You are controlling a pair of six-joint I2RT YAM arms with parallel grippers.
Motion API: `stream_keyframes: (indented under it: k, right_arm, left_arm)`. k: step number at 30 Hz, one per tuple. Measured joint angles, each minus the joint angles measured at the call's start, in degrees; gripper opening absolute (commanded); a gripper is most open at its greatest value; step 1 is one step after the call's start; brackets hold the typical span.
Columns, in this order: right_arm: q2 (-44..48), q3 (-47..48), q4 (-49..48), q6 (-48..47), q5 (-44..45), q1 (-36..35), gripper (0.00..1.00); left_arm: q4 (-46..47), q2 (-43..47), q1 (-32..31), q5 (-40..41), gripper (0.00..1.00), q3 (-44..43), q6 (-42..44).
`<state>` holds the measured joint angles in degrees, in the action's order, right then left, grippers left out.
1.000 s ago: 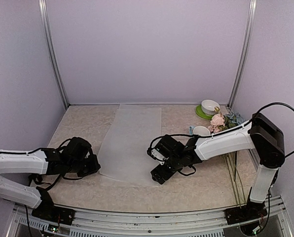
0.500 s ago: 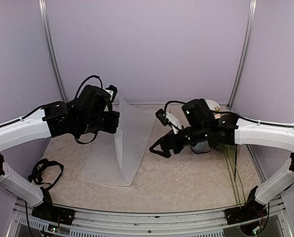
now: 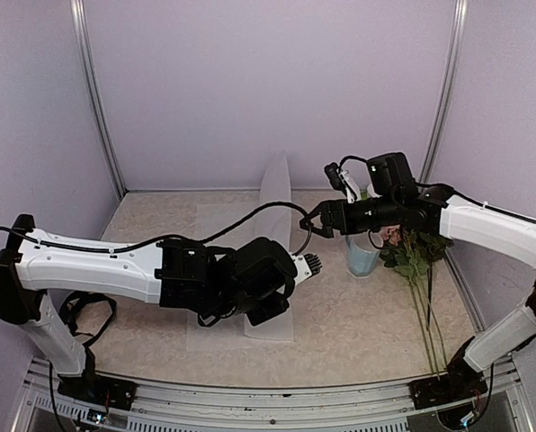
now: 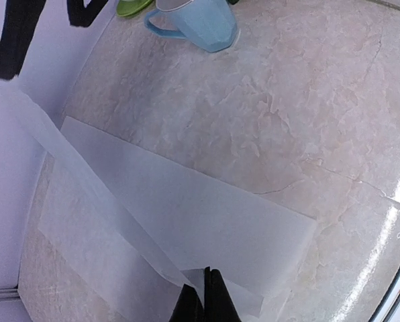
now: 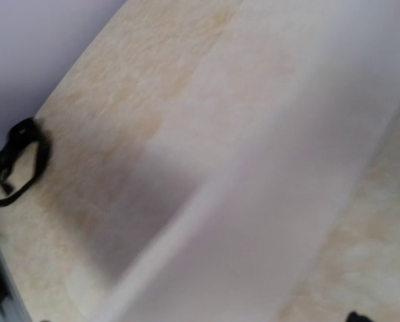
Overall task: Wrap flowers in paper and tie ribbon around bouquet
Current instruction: Pass from the left arm to the right
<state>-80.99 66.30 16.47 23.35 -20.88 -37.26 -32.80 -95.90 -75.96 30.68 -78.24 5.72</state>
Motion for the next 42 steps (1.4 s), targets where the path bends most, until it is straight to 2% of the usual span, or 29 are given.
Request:
stream_keyframes:
  k: [2,6,10,13,19,20,26,27,29,30,32,35,38,41,42]
  right_arm:
    - [-2.75,0.63,-1.03,1.38,-2.21,0.00,0.99]
    - [-7.87,1.92,-3.43,3.50,-6.60,-0.02,1.00]
    - [-11.74,4.48,-5.77,5.05,-9.29,-0.50,0.92]
    - [-13.38,5.40,-7.93,6.23,-11.02,-0.85,0.75]
    - [-17.44,5.90,-9.05,7.32,-12.59,-1.38,0.08]
    - [-17.73,5.95,-8.90,7.30,-12.61,-1.38,0.00]
    - [-18.47,9.57,-6.32,6.01,-12.61,-1.38,0.00]
    - [-18.47,9.90,-6.16,5.79,-12.63,-1.44,0.00]
    - [-18.47,10.34,-5.95,5.14,-12.57,-1.60,0.00]
    - [-18.47,10.36,-5.88,4.87,-12.50,-1.62,0.00]
    - [-18.47,10.38,-5.75,4.52,-12.35,-1.60,0.00]
    - [-18.47,10.56,-5.40,3.32,-12.11,-1.60,0.00]
    - [-18.51,11.47,-4.42,1.99,-11.82,-1.60,0.00]
    - [-19.04,13.84,-2.80,0.76,-11.54,-1.57,0.00]
    - [-19.26,14.71,-2.47,0.28,-11.37,-1.57,0.00]
  left_arm:
    - [0.42,-0.96,-0.76,0.00,0.00,0.02,0.74]
    - [1.07,-2.75,-2.03,0.26,0.00,0.02,1.84]
    - [1.03,-4.74,-3.02,0.22,0.00,0.02,2.58]
    - [0.96,-5.77,-3.23,0.24,0.00,0.02,2.82]
    - [0.79,-5.97,-3.21,0.39,0.00,0.04,3.39]
    - [0.81,-5.97,-3.21,0.46,0.00,0.04,3.39]
    - [1.33,-5.57,-3.17,1.70,0.00,0.74,3.13]
    - [1.46,-5.38,-3.15,1.79,0.05,0.92,3.08]
    - [1.55,-4.85,-3.17,1.99,0.54,1.20,2.58]
    - [1.62,-4.52,-3.19,1.95,0.69,1.29,2.45]
    - [1.99,-3.54,-3.28,1.95,0.87,1.66,1.64]
    - [3.82,0.72,-3.30,1.42,0.96,3.80,-0.42]
    - [7.19,9.73,-3.28,-0.68,0.98,8.35,-2.71]
    - [11.65,20.17,-2.43,-3.52,0.94,13.49,-5.53]
    - [13.07,23.61,-1.44,-4.79,0.89,15.39,-6.86]
